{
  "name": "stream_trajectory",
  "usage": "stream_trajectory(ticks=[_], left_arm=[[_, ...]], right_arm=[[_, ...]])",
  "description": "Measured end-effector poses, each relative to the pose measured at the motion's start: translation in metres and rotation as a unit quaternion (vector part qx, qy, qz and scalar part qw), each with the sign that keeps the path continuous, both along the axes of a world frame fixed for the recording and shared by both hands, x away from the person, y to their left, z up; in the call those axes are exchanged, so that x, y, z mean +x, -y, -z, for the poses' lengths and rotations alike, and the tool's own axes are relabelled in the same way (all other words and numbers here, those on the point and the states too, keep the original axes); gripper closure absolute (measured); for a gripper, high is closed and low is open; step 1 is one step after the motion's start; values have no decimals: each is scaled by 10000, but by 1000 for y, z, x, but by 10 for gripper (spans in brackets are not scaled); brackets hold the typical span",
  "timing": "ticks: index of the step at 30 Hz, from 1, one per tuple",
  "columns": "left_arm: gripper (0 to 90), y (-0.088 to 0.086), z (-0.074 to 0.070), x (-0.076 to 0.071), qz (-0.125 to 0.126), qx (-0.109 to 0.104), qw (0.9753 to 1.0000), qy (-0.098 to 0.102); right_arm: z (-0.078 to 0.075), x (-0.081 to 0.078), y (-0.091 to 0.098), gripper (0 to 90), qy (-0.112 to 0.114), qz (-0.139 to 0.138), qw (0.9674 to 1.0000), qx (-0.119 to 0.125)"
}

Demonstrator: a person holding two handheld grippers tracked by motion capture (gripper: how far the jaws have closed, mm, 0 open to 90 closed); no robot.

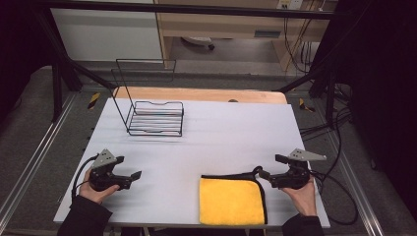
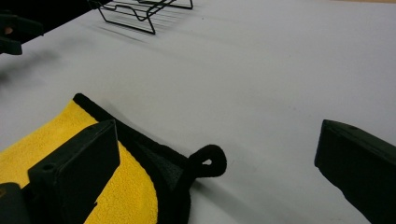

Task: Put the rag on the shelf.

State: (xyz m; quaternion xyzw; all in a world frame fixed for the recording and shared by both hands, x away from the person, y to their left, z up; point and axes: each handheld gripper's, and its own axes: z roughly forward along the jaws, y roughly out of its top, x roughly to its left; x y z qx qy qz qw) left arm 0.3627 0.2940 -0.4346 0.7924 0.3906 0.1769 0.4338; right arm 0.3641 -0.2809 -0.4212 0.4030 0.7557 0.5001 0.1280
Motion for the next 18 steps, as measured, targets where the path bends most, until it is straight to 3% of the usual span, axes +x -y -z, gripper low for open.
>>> stream_trajectory(ticks=[18], left_arm=[[72, 1, -1, -1, 16, 9, 10000, 76]], right_arm=[[-5, -2, -23, 15, 5, -274, 9995, -153]])
